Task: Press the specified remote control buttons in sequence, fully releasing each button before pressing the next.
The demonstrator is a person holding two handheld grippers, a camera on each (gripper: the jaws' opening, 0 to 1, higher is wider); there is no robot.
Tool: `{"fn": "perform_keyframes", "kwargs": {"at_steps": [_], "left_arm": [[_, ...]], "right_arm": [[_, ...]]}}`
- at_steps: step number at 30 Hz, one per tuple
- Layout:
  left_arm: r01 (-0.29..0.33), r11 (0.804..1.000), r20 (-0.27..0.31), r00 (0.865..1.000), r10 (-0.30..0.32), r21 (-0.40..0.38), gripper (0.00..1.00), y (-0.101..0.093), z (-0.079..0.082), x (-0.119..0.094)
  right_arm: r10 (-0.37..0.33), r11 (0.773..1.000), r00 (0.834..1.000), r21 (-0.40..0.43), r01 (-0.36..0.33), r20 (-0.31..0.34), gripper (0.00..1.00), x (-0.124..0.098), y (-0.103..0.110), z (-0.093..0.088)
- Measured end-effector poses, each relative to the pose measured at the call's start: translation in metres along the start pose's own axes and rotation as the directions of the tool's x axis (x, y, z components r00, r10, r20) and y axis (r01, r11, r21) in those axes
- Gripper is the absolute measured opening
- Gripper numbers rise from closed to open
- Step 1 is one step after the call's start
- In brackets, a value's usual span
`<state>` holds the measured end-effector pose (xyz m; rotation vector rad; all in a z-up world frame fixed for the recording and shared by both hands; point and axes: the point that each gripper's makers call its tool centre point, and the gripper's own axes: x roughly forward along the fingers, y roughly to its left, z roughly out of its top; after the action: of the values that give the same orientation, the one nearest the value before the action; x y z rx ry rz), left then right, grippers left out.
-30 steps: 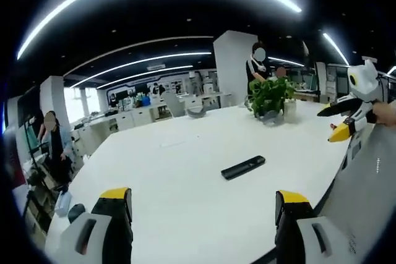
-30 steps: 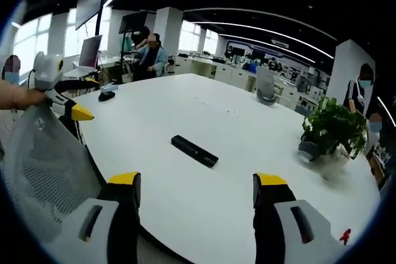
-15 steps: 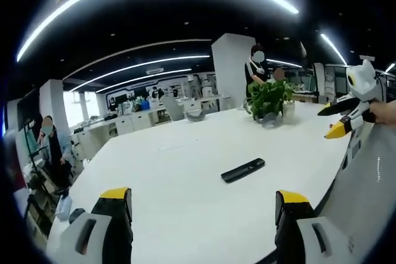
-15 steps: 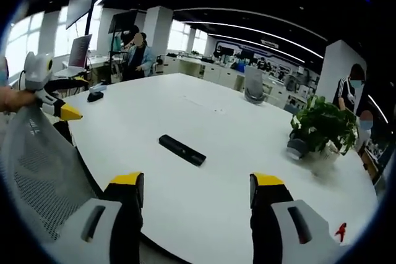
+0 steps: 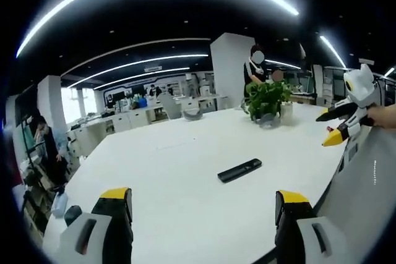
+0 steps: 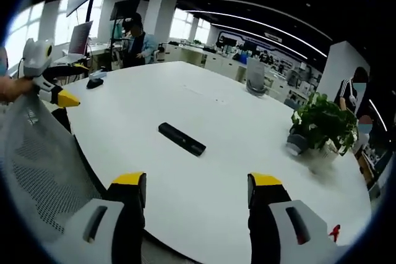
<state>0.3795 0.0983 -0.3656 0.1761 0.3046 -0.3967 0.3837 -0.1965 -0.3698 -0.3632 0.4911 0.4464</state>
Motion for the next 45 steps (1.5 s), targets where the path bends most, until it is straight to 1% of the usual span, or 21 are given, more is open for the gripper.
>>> {"fn": "perform_keyframes", "kwargs": {"at_steps": [1, 2, 5, 7, 8, 9, 12, 14, 16, 19, 21, 24, 26, 29, 31, 36, 39, 42, 45], "left_arm": [[0.002, 1.0, -0.013, 1.0, -0.002, 0.024, 1.0, -0.001, -0.003, -0.001], [-0.014, 0.999, -0.037, 0.999, 0.016, 0.047, 1.0, 0.0, -0.008, -0.002], [-0.029, 0.999, -0.042, 0.999, 0.03, 0.026, 1.0, 0.005, -0.008, -0.001], [-0.016, 1.0, -0.052, 0.999, 0.016, 0.013, 1.0, 0.002, -0.01, -0.001], [-0.003, 1.0, -0.071, 0.997, 0.005, 0.028, 1.0, 0.0, -0.013, 0.0], [-0.003, 0.999, -0.073, 0.997, 0.006, 0.038, 1.0, 0.0, -0.014, 0.0], [-0.004, 1.0, -0.053, 0.999, 0.005, 0.028, 1.0, -0.002, -0.009, -0.003], [-0.003, 1.0, -0.064, 0.998, 0.005, 0.027, 1.0, -0.003, -0.01, -0.002], [0.006, 0.999, -0.07, 0.998, -0.004, 0.036, 1.0, -0.003, -0.009, 0.0], [0.008, 0.999, -0.052, 0.999, -0.006, 0.041, 1.0, -0.002, -0.007, 0.0], [0.009, 1.0, -0.05, 0.999, -0.008, 0.027, 1.0, -0.003, -0.007, -0.001], [0.025, 1.0, -0.059, 0.998, -0.025, 0.009, 1.0, -0.003, -0.009, 0.002], [0.026, 1.0, -0.056, 0.998, -0.025, 0.014, 1.0, -0.003, -0.009, 0.002], [0.014, 1.0, -0.059, 0.998, -0.014, 0.002, 1.0, 0.001, -0.012, 0.003], [0.009, 1.0, -0.061, 0.998, -0.009, -0.003, 1.0, 0.001, -0.012, 0.004], [0.003, 1.0, -0.072, 0.997, -0.003, 0.002, 1.0, 0.002, -0.014, 0.004], [0.0, 1.0, -0.077, 0.997, 0.0, 0.008, 1.0, 0.003, -0.015, 0.004], [0.005, 1.0, -0.084, 0.996, -0.004, 0.011, 1.0, 0.002, -0.016, 0.004], [0.009, 1.0, -0.086, 0.996, -0.007, 0.014, 1.0, 0.001, -0.017, 0.004]], "right_arm": [[-0.001, 1.0, 1.0, 0.002, 0.001, 0.003, 0.67, 0.0, 0.0, 0.0], [0.0, 1.0, 1.0, 0.008, 0.0, 0.004, 0.66, 0.001, -0.001, 0.0], [0.009, 1.0, 1.0, 0.019, -0.009, -0.016, 0.66, 0.004, -0.002, -0.004], [0.012, 1.0, 1.0, 0.01, -0.012, -0.017, 0.67, 0.004, -0.002, -0.003], [0.011, 1.0, 1.0, 0.0, -0.011, -0.011, 0.66, 0.003, -0.001, -0.002], [0.01, 1.0, 1.0, -0.009, -0.01, -0.007, 0.66, 0.003, 0.0, -0.001], [-0.004, 1.0, 1.0, -0.029, 0.004, -0.01, 0.65, 0.002, -0.003, -0.003], [-0.009, 0.999, 1.0, -0.04, 0.008, -0.022, 0.63, 0.003, -0.005, -0.004], [-0.011, 0.999, 1.0, -0.036, 0.01, -0.022, 0.63, 0.005, -0.007, -0.003], [-0.012, 1.0, 1.0, -0.015, 0.011, -0.018, 0.64, 0.004, -0.011, -0.005], [-0.008, 1.0, 1.0, -0.02, 0.007, -0.025, 0.63, 0.004, -0.009, -0.006], [-0.003, 0.999, 0.999, -0.044, 0.001, -0.042, 0.6, 0.007, -0.009, -0.008], [0.011, 0.999, 0.998, -0.039, -0.013, -0.056, 0.59, 0.008, -0.005, -0.008], [0.022, 0.998, 0.998, -0.051, -0.025, -0.062, 0.58, 0.008, -0.002, -0.01], [0.028, 0.997, 0.998, -0.07, -0.033, -0.062, 0.58, 0.008, 0.002, -0.009], [0.044, 0.996, 0.997, -0.08, -0.049, -0.066, 0.57, 0.01, 0.006, -0.01], [0.045, 0.995, 0.997, -0.09, -0.051, -0.07, 0.56, 0.01, 0.006, -0.01], [0.049, 0.995, 0.996, -0.082, -0.055, -0.069, 0.56, 0.01, 0.005, -0.01], [0.041, 0.996, 0.997, -0.083, -0.046, -0.063, 0.55, 0.009, 0.003, -0.01]]}}
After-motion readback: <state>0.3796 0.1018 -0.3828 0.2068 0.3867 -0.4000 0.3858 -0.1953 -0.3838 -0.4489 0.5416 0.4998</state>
